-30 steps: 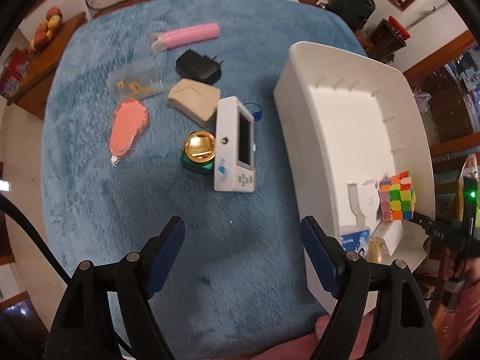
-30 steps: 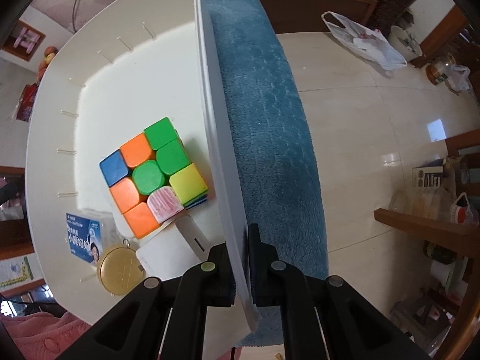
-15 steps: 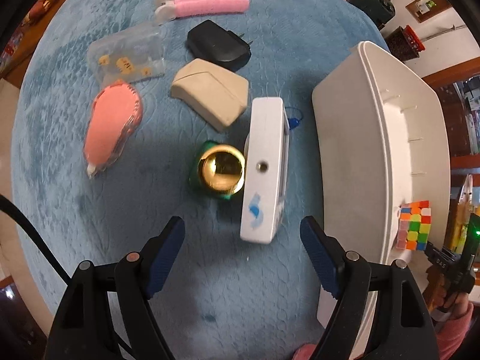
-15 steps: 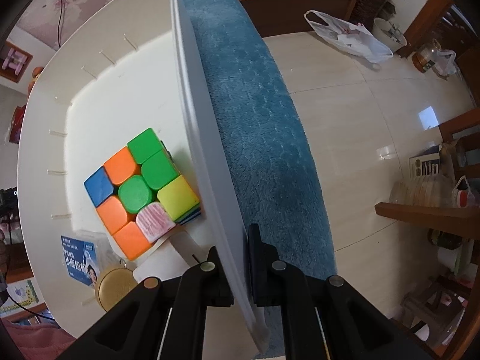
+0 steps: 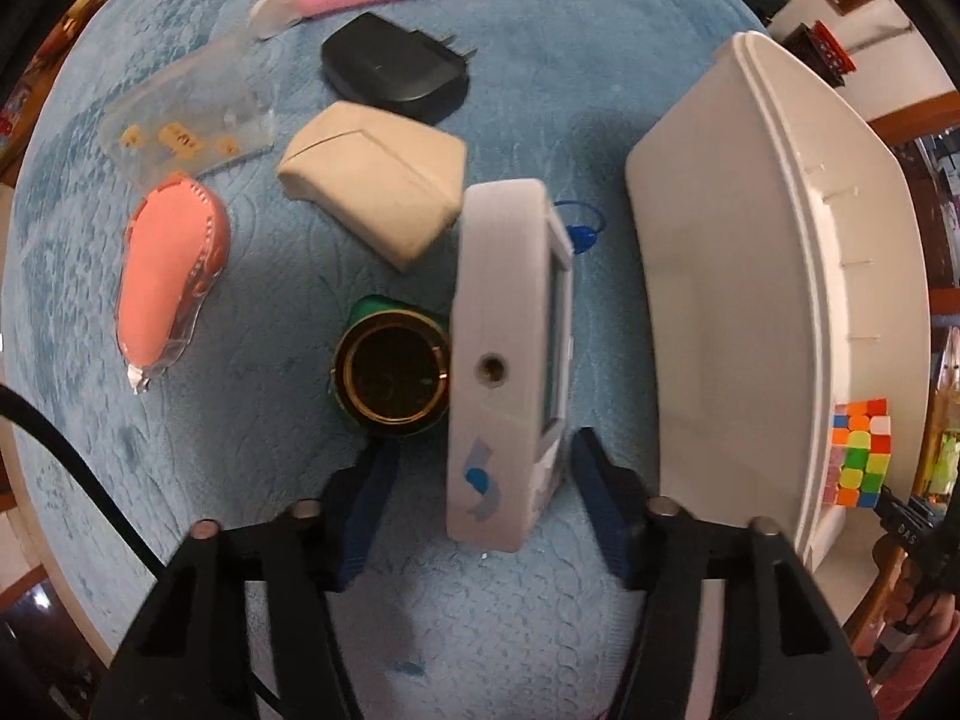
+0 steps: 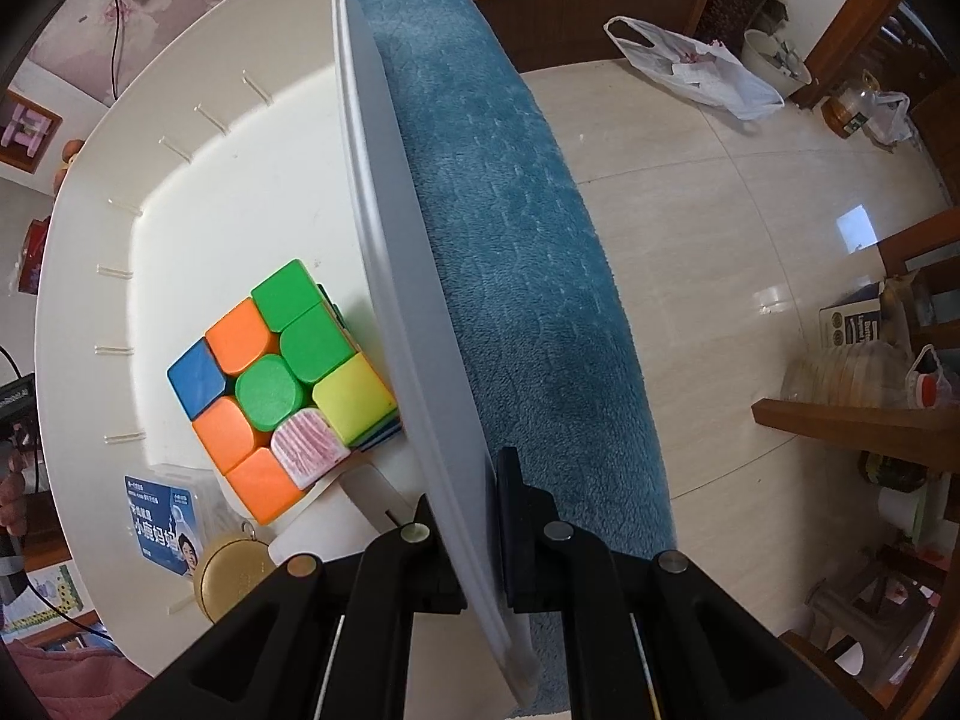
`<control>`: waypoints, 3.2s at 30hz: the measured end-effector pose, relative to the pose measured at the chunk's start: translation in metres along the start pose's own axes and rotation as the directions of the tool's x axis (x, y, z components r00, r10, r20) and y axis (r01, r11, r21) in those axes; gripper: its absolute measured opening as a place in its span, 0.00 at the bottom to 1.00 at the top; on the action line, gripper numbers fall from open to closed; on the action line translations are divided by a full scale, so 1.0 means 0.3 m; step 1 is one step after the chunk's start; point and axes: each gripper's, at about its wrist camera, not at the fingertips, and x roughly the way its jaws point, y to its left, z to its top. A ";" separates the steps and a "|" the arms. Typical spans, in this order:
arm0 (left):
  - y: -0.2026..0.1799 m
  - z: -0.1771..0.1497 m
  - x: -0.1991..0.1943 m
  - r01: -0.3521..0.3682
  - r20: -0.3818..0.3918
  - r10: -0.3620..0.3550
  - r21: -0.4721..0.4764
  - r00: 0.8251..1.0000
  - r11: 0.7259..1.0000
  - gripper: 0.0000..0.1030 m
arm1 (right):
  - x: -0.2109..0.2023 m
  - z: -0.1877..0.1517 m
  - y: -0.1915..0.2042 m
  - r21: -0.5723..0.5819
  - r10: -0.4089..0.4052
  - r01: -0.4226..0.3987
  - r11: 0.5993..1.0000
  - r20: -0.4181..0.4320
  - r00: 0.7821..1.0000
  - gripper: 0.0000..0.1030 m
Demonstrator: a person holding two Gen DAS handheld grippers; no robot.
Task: Organize rigid objects
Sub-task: 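Move the left gripper to the white game console and grasp it, then carry the white console into the tray and release it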
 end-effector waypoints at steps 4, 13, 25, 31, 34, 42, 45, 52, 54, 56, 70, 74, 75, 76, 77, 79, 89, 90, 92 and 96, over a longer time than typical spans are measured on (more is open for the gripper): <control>0.010 -0.011 -0.002 0.066 0.007 -0.065 -0.036 0.998 0.997 0.39 | 0.001 -0.003 -0.001 0.000 0.002 -0.002 1.000 -0.002 1.000 0.07; -0.068 -0.038 -0.019 0.095 0.047 -0.093 -0.033 0.995 0.995 0.21 | 0.010 0.007 -0.013 -0.008 0.016 -0.016 1.000 -0.018 1.000 0.07; -0.023 -0.206 -0.118 0.134 0.084 -0.119 -0.218 0.989 0.967 0.21 | 0.028 0.039 -0.020 -0.063 0.044 -0.048 0.997 -0.065 0.997 0.07; -0.011 -0.282 -0.215 0.187 0.177 -0.138 -0.300 0.975 0.935 0.21 | 0.038 0.051 -0.021 -0.079 0.057 -0.065 0.995 -0.092 0.994 0.08; 0.005 -0.332 -0.279 0.239 0.253 -0.156 -0.343 0.955 0.908 0.21 | 0.041 0.053 -0.025 -0.085 0.062 -0.070 0.994 -0.098 0.993 0.08; 0.031 -0.418 -0.408 0.350 0.429 -0.175 -0.373 0.886 0.859 0.21 | 0.044 0.057 -0.001 -0.177 0.056 -0.078 0.981 -0.130 0.990 0.08; -0.006 -0.422 -0.443 0.364 0.490 -0.149 -0.378 0.859 0.851 0.20 | 0.043 0.051 0.011 -0.214 0.053 -0.081 0.974 -0.136 0.989 0.08; -0.031 -0.439 -0.488 0.436 0.591 -0.159 -0.362 0.791 0.824 0.21 | 0.038 0.039 0.033 -0.287 0.055 -0.096 0.953 -0.146 0.988 0.09; -0.051 -0.450 -0.493 0.442 0.604 -0.161 -0.351 0.780 0.826 0.21 | 0.037 0.040 0.040 -0.305 0.055 -0.099 0.947 -0.149 0.987 0.10; -0.072 -0.459 -0.493 0.443 0.608 -0.163 -0.344 0.777 0.828 0.21 | 0.035 0.038 0.046 -0.323 0.053 -0.101 0.941 -0.152 0.987 0.10; -0.293 -0.445 -0.408 0.394 0.501 -0.245 -0.216 0.830 0.894 0.21 | 0.009 0.016 0.072 -0.390 0.034 -0.093 0.916 -0.156 0.987 0.10; -0.349 -0.432 -0.389 0.346 0.457 -0.235 -0.174 0.858 0.922 0.22 | 0.007 0.015 0.073 -0.389 0.033 -0.093 0.916 -0.156 0.987 0.10; -0.360 -0.430 -0.387 0.324 0.448 -0.222 -0.164 0.866 0.932 0.22 | 0.006 0.014 0.073 -0.388 0.033 -0.092 0.917 -0.156 0.987 0.10; -0.366 -0.429 -0.388 0.317 0.447 -0.221 -0.152 0.867 0.936 0.20 | 0.005 0.013 0.074 -0.387 0.034 -0.092 0.918 -0.156 0.987 0.10; -0.372 -0.432 -0.396 0.317 0.458 -0.224 -0.137 0.860 0.938 0.20 | 0.003 0.013 0.075 -0.384 0.034 -0.092 0.919 -0.156 0.987 0.10; -0.376 -0.434 -0.420 0.293 0.481 -0.204 -0.117 0.853 0.949 0.23 | 0.002 0.011 0.075 -0.382 0.033 -0.092 0.920 -0.157 0.987 0.10; -0.327 -0.412 -0.453 0.118 0.489 -0.052 -0.104 0.871 0.988 0.42 | 0.002 0.019 0.050 -0.337 0.043 -0.093 0.937 -0.153 0.987 0.10; -0.316 -0.410 -0.451 0.102 0.483 -0.037 -0.109 0.875 0.989 0.43 | 0.003 0.020 0.044 -0.331 0.045 -0.094 0.939 -0.153 0.987 0.10; -0.289 -0.408 -0.448 0.083 0.482 -0.016 -0.116 0.876 0.990 0.46 | 0.004 0.022 0.040 -0.317 0.044 -0.090 0.944 -0.151 0.988 0.10; -0.228 -0.391 -0.445 0.052 0.461 0.014 -0.131 0.887 0.990 0.60 | 0.008 0.021 0.030 -0.284 0.043 -0.085 0.955 -0.151 0.988 0.09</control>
